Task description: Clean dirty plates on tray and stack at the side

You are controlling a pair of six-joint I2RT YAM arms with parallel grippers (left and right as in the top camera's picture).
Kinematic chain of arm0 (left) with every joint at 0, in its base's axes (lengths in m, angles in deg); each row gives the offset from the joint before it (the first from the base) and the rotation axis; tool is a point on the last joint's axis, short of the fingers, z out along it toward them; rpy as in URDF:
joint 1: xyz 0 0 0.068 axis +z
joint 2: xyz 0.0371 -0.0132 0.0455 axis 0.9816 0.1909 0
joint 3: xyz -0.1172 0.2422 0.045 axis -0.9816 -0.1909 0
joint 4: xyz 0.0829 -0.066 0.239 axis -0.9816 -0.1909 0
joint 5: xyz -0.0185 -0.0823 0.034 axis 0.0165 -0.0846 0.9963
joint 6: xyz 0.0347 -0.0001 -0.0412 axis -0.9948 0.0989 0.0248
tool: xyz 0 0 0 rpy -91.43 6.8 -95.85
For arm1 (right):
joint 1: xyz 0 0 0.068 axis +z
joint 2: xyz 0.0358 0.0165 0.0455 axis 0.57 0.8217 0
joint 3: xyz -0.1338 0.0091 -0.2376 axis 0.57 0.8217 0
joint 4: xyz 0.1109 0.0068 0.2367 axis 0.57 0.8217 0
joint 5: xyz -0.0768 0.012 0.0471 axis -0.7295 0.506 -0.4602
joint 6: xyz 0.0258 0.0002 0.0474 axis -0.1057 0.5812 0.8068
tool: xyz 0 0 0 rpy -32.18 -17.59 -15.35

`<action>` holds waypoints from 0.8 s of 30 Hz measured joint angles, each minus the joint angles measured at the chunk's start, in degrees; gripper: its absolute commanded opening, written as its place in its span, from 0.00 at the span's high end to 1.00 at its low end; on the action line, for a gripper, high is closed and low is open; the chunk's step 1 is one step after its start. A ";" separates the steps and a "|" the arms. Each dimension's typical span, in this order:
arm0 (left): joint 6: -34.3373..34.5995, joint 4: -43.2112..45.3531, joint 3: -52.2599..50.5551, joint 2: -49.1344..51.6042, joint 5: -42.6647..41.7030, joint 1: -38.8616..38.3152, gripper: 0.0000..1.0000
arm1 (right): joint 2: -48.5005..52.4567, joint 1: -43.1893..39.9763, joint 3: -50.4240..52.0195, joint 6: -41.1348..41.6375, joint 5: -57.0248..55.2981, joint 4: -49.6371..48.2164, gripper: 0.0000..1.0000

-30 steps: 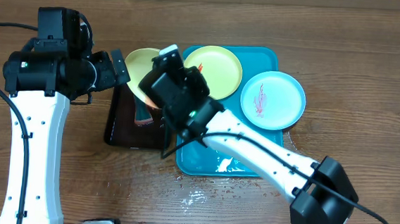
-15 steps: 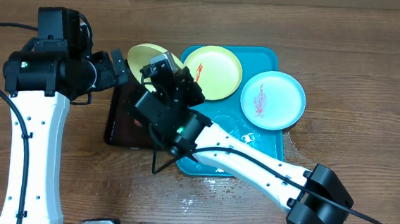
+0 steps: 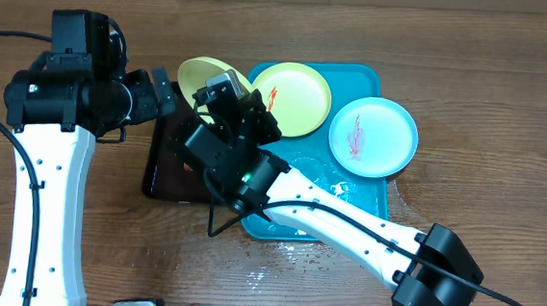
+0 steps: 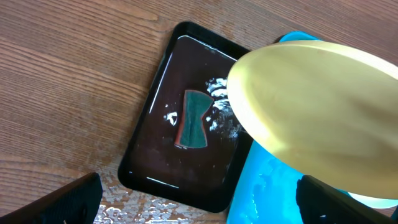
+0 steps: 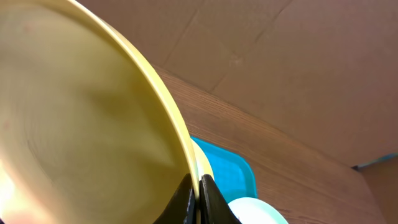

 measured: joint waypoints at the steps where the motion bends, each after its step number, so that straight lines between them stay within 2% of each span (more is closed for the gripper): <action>1: 0.00 0.00 0.00 0.00 0.00 0.00 0.00 | 0.00 -0.09 0.00 0.50 0.02 0.02 0.96; 5: 0.00 0.00 0.00 0.00 -0.02 0.00 0.00 | 0.00 -1.95 0.00 3.10 4.74 1.44 0.96; 12: 0.00 0.02 0.00 0.00 -0.02 0.00 0.00 | -0.17 -10.62 -0.50 11.74 24.06 12.66 0.96; 19: 0.00 0.02 0.00 0.00 -0.04 0.00 0.00 | -5.33 -27.12 -3.63 15.54 50.88 22.34 0.96; 24: 0.00 0.02 0.00 0.00 -0.04 0.00 0.00 | -11.15 -43.41 -5.35 16.39 62.12 28.94 0.96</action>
